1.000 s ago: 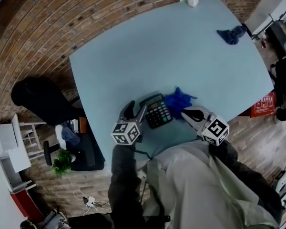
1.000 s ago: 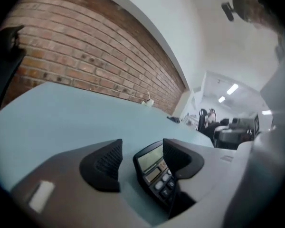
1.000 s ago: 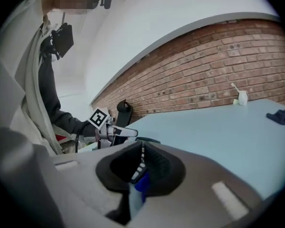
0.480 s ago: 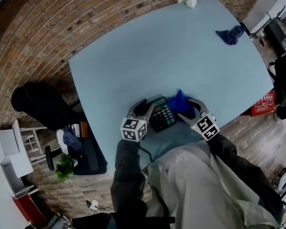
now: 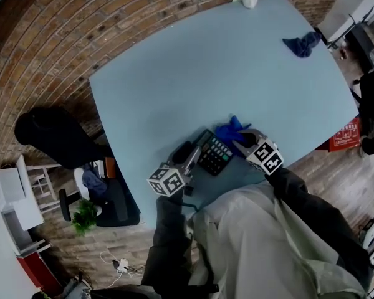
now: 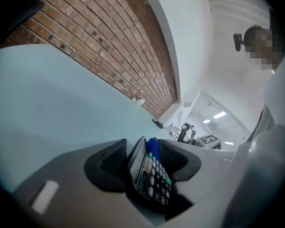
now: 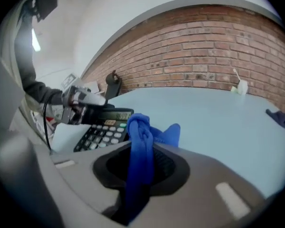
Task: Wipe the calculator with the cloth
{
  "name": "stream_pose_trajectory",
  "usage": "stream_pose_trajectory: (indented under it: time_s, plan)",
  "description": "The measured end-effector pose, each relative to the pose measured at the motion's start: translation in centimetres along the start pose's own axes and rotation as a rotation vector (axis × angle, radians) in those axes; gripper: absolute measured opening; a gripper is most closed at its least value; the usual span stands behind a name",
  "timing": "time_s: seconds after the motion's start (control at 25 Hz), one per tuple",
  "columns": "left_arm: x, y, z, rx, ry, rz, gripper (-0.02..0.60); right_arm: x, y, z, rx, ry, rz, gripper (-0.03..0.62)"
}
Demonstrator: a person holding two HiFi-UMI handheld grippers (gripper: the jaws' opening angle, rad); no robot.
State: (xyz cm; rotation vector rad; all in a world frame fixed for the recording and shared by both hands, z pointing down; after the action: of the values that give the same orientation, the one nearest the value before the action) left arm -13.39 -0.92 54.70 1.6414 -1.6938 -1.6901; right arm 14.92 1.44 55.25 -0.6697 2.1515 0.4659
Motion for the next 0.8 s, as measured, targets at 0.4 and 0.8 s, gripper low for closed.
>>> stream_pose_trajectory:
  time_s: [0.4,0.8]
  plan:
    - [-0.3,-0.6,-1.6,0.085,0.101,-0.081,0.069,7.1,9.8,-2.2,0.483,0.106,0.265,0.071]
    - [-2.2,-2.8,0.5,0.086,-0.048,-0.084,0.048,4.4,2.2,-0.7,0.082,0.061,0.001,0.069]
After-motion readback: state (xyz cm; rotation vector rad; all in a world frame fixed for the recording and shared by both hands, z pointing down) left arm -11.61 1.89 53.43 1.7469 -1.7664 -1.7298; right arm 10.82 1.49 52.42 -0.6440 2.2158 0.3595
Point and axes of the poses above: the fingertips, and each gripper's own axes: z backward along the fingers, y to its left, x out of its top, the point moved 10 cm from there along z, backward along the fingers, and after that the axes turned 15 degrees about z, right-handed, at the moved point
